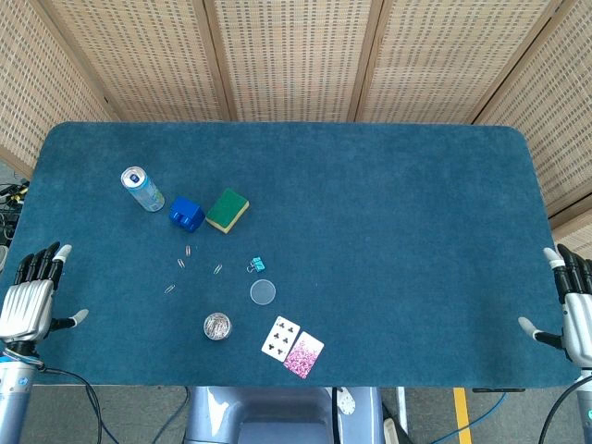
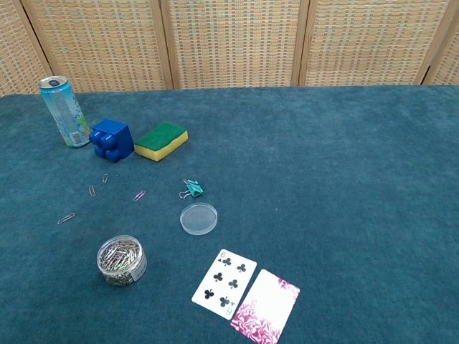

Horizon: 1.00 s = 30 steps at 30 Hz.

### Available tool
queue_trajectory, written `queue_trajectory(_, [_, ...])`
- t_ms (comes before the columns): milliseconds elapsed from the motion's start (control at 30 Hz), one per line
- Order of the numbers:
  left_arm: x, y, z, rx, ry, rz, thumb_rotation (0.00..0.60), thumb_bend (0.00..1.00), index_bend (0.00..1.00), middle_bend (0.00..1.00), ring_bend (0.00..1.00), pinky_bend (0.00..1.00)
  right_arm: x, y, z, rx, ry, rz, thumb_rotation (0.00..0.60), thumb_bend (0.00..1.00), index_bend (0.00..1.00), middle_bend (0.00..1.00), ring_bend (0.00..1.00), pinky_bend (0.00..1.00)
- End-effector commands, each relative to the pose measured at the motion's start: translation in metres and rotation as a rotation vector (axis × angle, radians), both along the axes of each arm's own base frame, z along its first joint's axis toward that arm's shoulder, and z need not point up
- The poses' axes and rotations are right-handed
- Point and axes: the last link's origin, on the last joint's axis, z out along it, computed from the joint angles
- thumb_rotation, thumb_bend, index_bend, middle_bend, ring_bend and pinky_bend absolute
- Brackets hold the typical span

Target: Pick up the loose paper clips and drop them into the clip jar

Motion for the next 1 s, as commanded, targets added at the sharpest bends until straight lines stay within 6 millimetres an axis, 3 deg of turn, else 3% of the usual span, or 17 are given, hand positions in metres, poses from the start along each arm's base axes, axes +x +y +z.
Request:
queue_trajectory(33, [0.0,0.0,-0.001,-0.003,0.001,0.0,0.6,0.15,0.0,0.0,0.0,0.0,0.0,0.0,0.0,0.0,-0.001,0.0,0.6,0.0,0.0,0.0,0.0,0.0])
queue_trajectory(233, [-0.001,0.008,-0.01,-0.033,-0.003,0.001,0.6,0.19,0.0,0.0,0.0,0.0,0.001,0.0,0.0,0.001,-0.01,0.002,0.6,0.0,0.0,0.0,0.0,0.0])
queue_trajectory(333, [-0.001,0.015,-0.018,-0.054,-0.02,0.008,0.6,0.39,0.03,0.0,0.0,0.0,0.002,0.0,0.0,0.002,-0.013,0.007,0.6,0.0,0.0,0.0,0.0,0.0])
queue_trajectory(400, [0.0,0.022,-0.025,-0.08,-0.032,0.014,0.6,0.53,0.11,0.0,0.0,0.0,0.003,0.0,0.0,0.005,-0.014,0.009,0.6,0.0,0.0,0.0,0.0,0.0])
queue_trajectory(500, [0.003,0.031,-0.04,-0.147,-0.029,0.014,0.6,0.64,0.19,0.0,0.0,0.0,0.002,-0.001,-0.001,0.012,-0.013,0.007,0.6,0.0,0.0,0.0,0.0,0.0])
queue_trajectory(700, [0.016,0.047,-0.072,-0.262,0.015,-0.012,0.6,0.74,0.28,0.0,0.0,0.0,0.0,-0.004,-0.001,0.014,-0.015,-0.002,0.6,0.0,0.0,0.0,0.0,0.0])
queue_trajectory(1000, [0.024,0.057,-0.101,-0.333,0.01,0.012,0.6,0.76,0.31,0.0,0.0,0.0,-0.001,-0.005,-0.001,0.019,-0.027,-0.005,0.6,0.0,0.0,0.0,0.0,0.0])
